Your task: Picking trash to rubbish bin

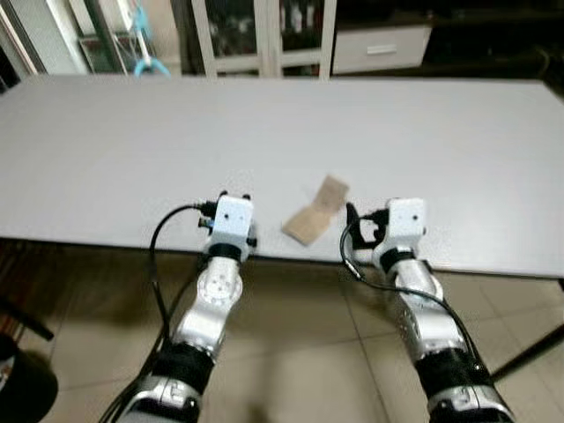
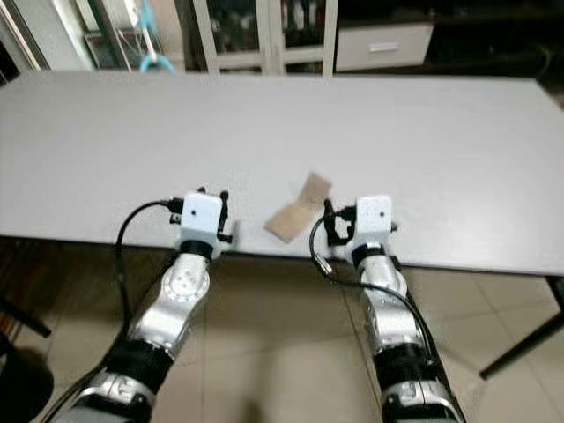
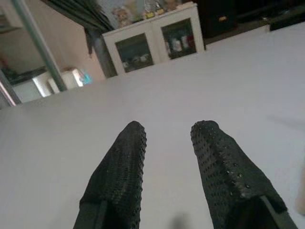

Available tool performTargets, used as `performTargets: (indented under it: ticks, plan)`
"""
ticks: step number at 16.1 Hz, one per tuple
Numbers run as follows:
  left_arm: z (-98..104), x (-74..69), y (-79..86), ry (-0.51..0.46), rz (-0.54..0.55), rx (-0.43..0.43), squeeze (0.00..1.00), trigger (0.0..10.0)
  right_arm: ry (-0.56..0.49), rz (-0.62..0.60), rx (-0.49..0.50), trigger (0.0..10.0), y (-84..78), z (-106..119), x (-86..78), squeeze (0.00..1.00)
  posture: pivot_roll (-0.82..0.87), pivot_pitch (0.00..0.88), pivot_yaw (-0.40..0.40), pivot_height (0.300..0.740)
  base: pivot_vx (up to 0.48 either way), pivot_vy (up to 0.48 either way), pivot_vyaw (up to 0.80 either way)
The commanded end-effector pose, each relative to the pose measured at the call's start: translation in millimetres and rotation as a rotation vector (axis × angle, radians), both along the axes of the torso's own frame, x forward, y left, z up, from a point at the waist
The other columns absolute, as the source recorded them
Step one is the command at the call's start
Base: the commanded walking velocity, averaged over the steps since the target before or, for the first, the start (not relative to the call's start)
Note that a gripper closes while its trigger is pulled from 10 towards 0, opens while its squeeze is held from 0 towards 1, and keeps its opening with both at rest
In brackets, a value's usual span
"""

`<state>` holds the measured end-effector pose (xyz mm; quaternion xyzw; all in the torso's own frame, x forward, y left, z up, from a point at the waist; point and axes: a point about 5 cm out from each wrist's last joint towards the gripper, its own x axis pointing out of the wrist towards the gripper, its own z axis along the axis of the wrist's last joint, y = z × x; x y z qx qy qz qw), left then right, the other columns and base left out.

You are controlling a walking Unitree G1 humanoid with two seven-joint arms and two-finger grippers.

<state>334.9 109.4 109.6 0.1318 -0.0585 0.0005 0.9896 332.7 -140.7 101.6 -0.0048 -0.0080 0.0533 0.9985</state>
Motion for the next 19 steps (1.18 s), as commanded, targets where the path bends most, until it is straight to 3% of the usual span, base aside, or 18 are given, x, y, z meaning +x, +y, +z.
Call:
performTargets:
  ticks: [1, 7, 17, 18, 19]
  plan:
    - [-0.2, 1.1, 11.1, 0.001, 0.037, 0.018, 0.00, 10.0, -0.009, 0.030, 0.009, 10.0, 11.0, 3.3, 1.2, 0.00, -0.07, 0.058, 0.036, 0.740, 0.409, 0.000, 0.00]
    - [-0.1, 1.0, 10.2, -0.003, 0.030, 0.018, 0.00, 10.0, -0.010, 0.026, 0.010, 10.0, 10.2, 3.4, 1.3, 0.00, -0.07, 0.060, 0.036, 0.740, 0.411, 0.000, 0.00]
    - [-0.7, -0.4, 6.8, -0.004, -0.003, 0.010, 0.00, 10.0, 0.005, 0.007, -0.005, 10.0, 7.4, 1.7, 3.0, 0.00, -0.07, 0.061, 0.035, 0.740, 0.000, 0.000, 0.00]
    - [-1.0, -0.6, 7.1, -0.002, -0.002, 0.010, 0.00, 10.0, 0.015, 0.005, 0.005, 10.0, 7.0, 0.3, 2.9, 1.00, -0.07, 0.060, 0.035, 0.740, 0.000, 0.000, 0.00]
    - [-1.4, -0.7, 7.1, 0.000, -0.002, 0.010, 0.00, 10.0, 0.022, 0.006, 0.009, 10.0, 6.4, -0.7, 2.8, 1.00, -0.07, 0.061, 0.035, 0.740, 0.000, 0.000, 0.00]
